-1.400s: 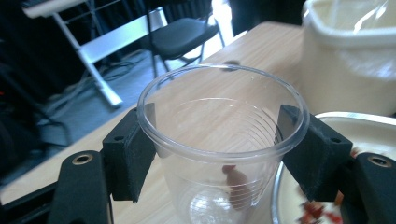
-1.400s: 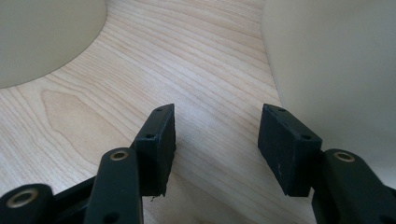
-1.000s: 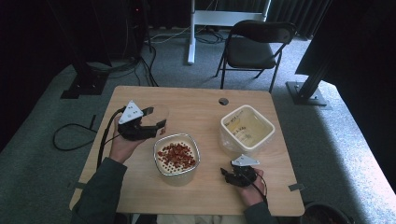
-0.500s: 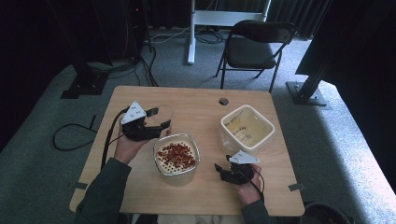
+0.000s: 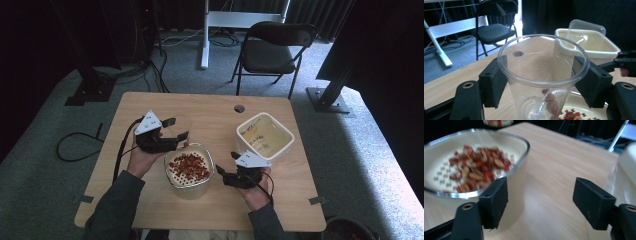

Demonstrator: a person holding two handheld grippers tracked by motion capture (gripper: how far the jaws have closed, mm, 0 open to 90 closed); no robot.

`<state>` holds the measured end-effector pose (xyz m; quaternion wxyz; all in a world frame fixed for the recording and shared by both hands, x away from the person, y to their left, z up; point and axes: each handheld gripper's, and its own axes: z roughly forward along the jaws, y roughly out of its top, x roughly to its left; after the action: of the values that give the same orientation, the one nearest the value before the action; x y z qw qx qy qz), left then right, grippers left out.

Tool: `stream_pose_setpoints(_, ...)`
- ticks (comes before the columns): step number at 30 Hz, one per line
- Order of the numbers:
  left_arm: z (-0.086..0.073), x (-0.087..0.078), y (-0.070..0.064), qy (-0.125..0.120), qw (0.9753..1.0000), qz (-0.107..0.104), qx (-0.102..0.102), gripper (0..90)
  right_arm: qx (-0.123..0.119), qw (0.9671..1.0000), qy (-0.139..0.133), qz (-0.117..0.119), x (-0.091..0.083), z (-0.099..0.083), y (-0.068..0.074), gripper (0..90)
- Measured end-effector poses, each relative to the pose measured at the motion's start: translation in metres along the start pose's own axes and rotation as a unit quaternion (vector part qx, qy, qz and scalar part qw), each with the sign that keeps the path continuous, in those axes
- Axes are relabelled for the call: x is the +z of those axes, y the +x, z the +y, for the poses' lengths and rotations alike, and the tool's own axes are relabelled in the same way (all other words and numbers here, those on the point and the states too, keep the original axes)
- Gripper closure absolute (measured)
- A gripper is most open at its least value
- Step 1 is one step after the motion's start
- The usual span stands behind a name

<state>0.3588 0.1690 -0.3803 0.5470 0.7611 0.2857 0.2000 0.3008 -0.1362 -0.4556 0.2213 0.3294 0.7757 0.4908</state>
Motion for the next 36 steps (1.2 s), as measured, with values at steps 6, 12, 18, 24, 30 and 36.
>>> stream_pose_setpoints(6,0.0,0.002,-0.014,-0.014,0.9991,-0.036,-0.015,30.9,-0.012,0.9996,-0.022,0.012,0.004,0.015,0.008,26.9)
stream_pose_setpoints(12,-0.001,0.009,-0.033,-0.012,0.9979,-0.064,-0.002,30.9,-0.016,0.9986,-0.04,0.032,0.01,0.03,0.016,26.4)
stream_pose_setpoints(18,-0.001,0.014,-0.044,-0.017,0.9956,-0.092,-0.001,30.6,-0.032,0.9967,-0.053,0.052,0.02,0.047,0.027,26.5)
stream_pose_setpoints(24,-0.003,0.017,-0.047,-0.013,0.9943,-0.106,0.0,28.9,-0.041,0.9964,-0.054,0.051,0.022,0.051,0.032,38.0)
stream_pose_setpoints(30,-0.003,0.016,-0.047,-0.008,0.9933,-0.115,0.001,22.3,-0.03,0.9973,-0.055,0.037,0.019,0.048,0.027,42.6)
stream_pose_setpoints(36,-0.003,0.013,-0.045,-0.01,0.9949,-0.101,0.005,20.6,-0.021,0.9977,-0.061,0.021,0.013,0.048,0.019,42.9)
